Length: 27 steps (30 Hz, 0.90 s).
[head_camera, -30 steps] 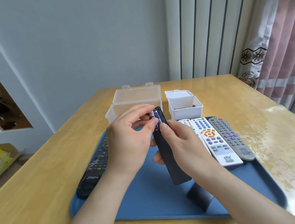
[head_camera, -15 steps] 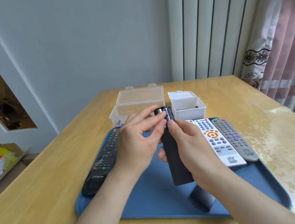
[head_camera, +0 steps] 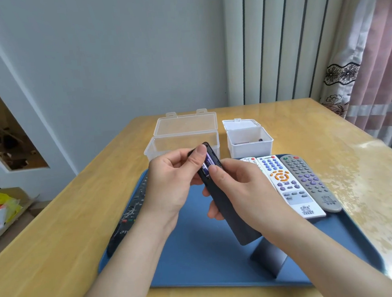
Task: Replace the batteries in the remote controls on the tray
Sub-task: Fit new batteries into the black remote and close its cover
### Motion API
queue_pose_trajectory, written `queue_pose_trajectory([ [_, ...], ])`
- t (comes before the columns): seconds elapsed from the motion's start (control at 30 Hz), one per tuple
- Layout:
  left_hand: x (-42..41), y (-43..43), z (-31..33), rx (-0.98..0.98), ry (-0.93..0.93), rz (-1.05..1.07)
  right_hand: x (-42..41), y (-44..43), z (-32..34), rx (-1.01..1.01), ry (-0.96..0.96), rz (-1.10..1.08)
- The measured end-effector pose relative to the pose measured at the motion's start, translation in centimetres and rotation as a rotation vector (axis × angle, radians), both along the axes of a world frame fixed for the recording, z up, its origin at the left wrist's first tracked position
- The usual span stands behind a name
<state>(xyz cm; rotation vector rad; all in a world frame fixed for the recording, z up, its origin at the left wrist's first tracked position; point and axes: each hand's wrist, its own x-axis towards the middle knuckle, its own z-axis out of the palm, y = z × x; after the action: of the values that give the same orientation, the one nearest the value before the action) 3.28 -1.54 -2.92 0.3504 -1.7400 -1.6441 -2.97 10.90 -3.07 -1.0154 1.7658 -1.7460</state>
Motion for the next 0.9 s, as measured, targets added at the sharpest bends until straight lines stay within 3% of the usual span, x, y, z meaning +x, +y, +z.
queue_pose_trajectory([
  [0.33,-0.2,0.8,0.2,-0.029,-0.051,-0.024,-1.1,0.4,0.6,0.015,-0.101,0.051],
  [0.43,-0.5,1.6,-0.3,-0.268,-0.202,0.052,-3.0,1.4,1.1,-0.07,-0.147,-0.104],
  [0.57,0.1,4.8,-0.7,-0.745,-0.607,-0.189,-5.0,2.5,1.2,-0.108,-0.224,-0.207],
  [0.67,0.4,6.7,-1.0,-1.053,-0.74,-0.283,-5.7,2.9,1.0,-0.106,-0.256,-0.234],
  [0.77,0.3,6.6,-1.2,-1.073,-0.753,-0.443,-5.9,3.0,0.8,-0.086,-0.265,-0.227],
  [0.9,0.3,5.4,-1.0,-1.021,-0.753,-0.479,-5.4,2.7,0.9,-0.036,-0.321,-0.17],
])
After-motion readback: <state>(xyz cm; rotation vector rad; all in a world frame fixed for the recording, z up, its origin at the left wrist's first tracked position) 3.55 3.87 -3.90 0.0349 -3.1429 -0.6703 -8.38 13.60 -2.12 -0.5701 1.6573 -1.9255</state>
